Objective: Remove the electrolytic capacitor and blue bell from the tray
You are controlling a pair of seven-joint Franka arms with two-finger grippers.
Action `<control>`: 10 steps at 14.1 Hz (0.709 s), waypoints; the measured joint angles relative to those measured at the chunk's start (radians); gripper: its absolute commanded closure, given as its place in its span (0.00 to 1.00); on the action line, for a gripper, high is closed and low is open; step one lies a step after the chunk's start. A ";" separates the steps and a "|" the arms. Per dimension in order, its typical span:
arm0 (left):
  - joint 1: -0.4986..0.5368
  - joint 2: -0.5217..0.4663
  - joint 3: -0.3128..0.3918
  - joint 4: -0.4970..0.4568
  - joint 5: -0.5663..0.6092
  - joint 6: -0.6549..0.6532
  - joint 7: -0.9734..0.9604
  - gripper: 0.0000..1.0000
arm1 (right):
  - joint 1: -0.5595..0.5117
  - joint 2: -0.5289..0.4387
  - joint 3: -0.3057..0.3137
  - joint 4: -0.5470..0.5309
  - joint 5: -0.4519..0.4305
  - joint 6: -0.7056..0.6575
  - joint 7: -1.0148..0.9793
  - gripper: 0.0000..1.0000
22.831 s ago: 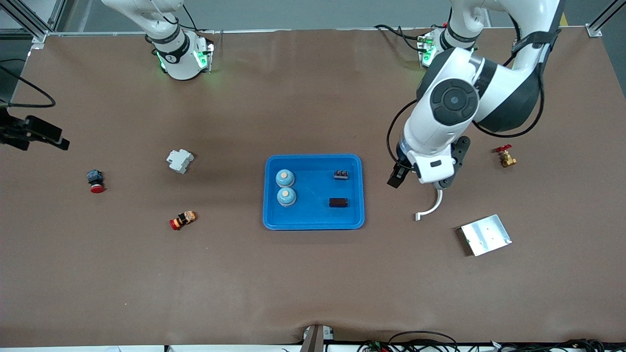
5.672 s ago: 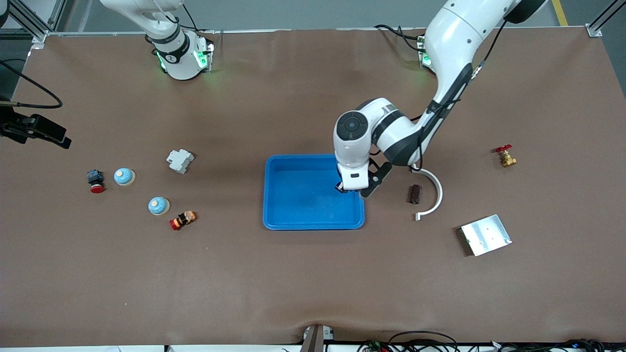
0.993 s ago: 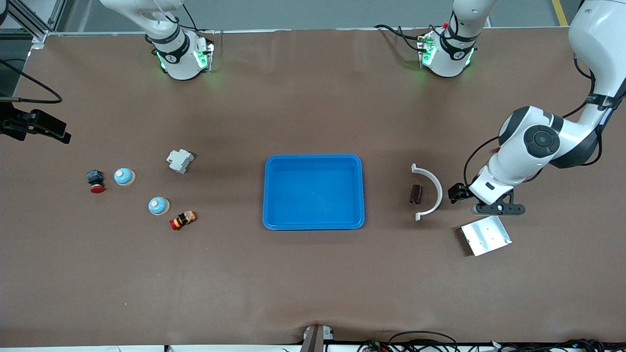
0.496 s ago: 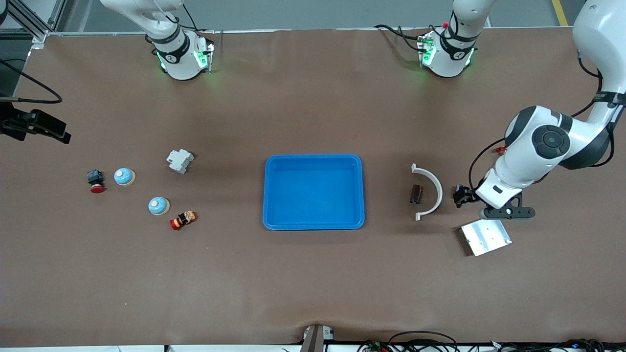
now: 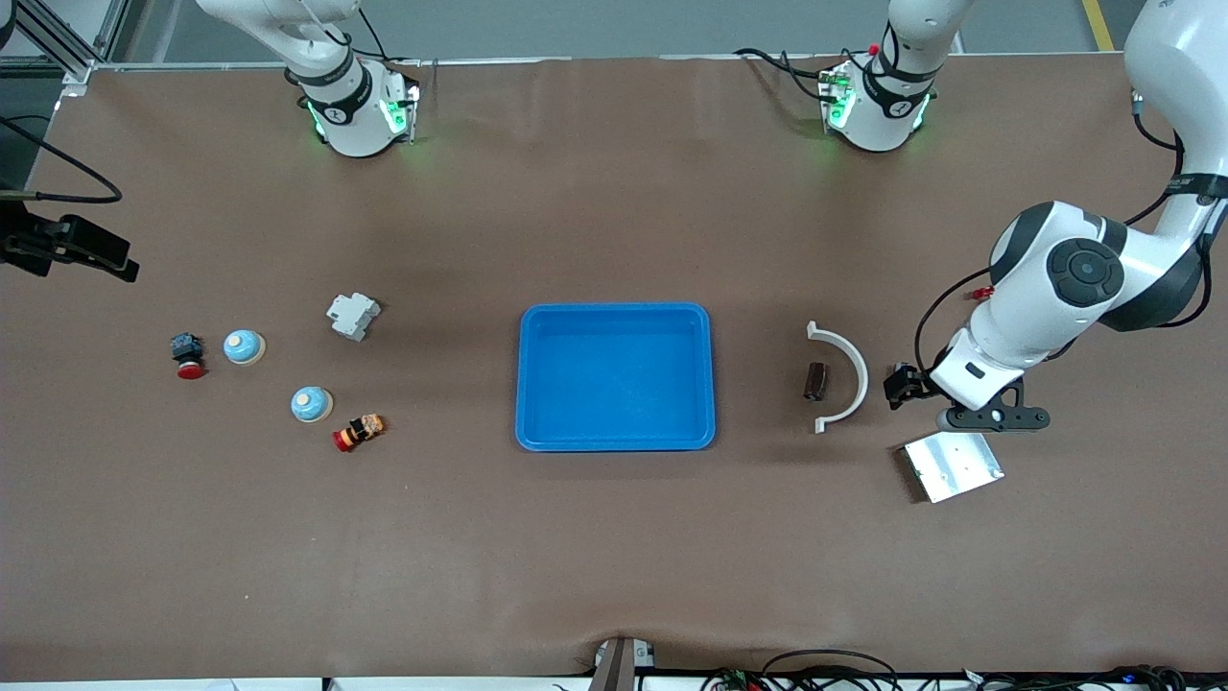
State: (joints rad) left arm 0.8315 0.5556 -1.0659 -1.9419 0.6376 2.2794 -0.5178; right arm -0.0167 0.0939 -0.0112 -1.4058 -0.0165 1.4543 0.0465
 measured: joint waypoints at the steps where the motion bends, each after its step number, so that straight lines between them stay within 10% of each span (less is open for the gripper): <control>1: 0.000 0.000 -0.005 0.003 0.000 0.000 0.000 0.00 | 0.000 0.000 0.000 0.000 0.000 0.000 0.000 0.00; 6: -0.104 0.000 0.021 0.123 -0.002 -0.154 0.000 0.00 | 0.000 0.000 0.001 0.000 0.000 0.028 0.000 0.00; 10: -0.329 -0.010 0.195 0.280 -0.075 -0.261 0.004 0.00 | 0.000 0.001 0.001 0.000 0.001 0.048 -0.002 0.00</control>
State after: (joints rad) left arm 0.5021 0.5461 -0.8709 -1.6617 0.5629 2.0185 -0.5142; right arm -0.0166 0.0951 -0.0098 -1.4059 -0.0158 1.5026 0.0445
